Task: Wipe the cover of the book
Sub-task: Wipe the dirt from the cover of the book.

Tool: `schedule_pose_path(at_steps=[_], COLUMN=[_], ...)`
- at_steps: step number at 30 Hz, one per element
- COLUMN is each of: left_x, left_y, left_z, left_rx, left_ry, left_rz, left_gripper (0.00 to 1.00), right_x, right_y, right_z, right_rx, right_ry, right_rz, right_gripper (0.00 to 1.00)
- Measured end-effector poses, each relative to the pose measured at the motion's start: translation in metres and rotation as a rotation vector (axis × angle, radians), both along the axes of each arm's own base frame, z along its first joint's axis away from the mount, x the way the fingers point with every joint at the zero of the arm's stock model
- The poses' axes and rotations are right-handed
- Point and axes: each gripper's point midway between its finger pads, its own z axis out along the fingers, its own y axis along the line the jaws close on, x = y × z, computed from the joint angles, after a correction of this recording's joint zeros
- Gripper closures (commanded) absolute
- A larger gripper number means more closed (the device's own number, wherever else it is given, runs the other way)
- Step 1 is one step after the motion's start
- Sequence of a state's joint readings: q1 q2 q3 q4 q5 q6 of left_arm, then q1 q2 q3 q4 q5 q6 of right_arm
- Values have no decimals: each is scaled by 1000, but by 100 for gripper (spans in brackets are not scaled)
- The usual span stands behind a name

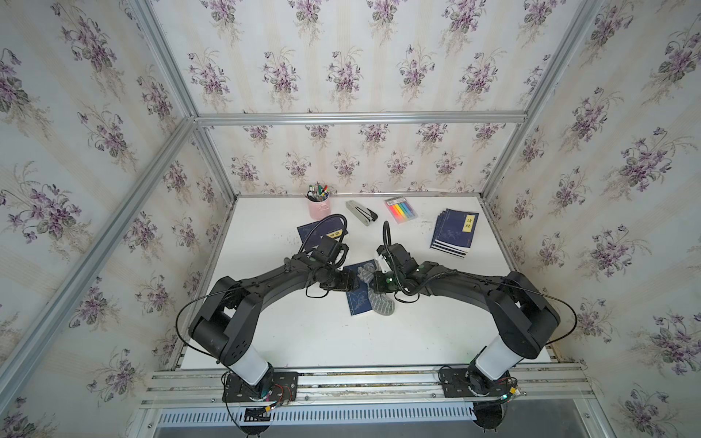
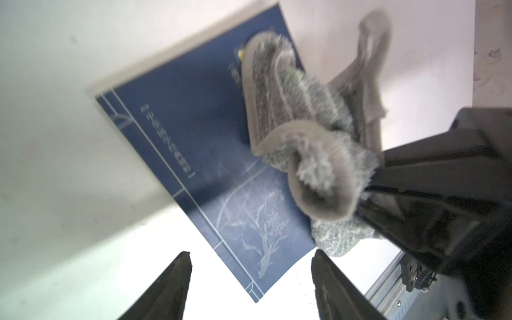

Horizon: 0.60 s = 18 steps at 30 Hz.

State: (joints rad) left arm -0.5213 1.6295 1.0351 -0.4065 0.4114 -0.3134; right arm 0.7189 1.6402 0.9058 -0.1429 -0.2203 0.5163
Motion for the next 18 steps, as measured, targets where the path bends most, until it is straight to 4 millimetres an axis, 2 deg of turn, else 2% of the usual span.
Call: schedule_pose_path(at_steps=[2,6,13,18], left_x=[15,43,65,69], left_y=[0,-2,-6,-12], left_z=[7,5,1,2], left_rx=[14,36,35,26], left_ry=[-25,-37,-32,-39], left_rz=[-1,-17,-49,-86], left_gripper=[31,32,33,33], right_x=[-2,-5,-6,-9], right_y=[-4,-9,-16,-31], right_z=[1,14,50,56], right_rx=[-9,-6,3,-58], right_ry=[-1,-29,-109,-140], right_rz=[-5,-5,7,5], right_gripper=[60,46,42,42])
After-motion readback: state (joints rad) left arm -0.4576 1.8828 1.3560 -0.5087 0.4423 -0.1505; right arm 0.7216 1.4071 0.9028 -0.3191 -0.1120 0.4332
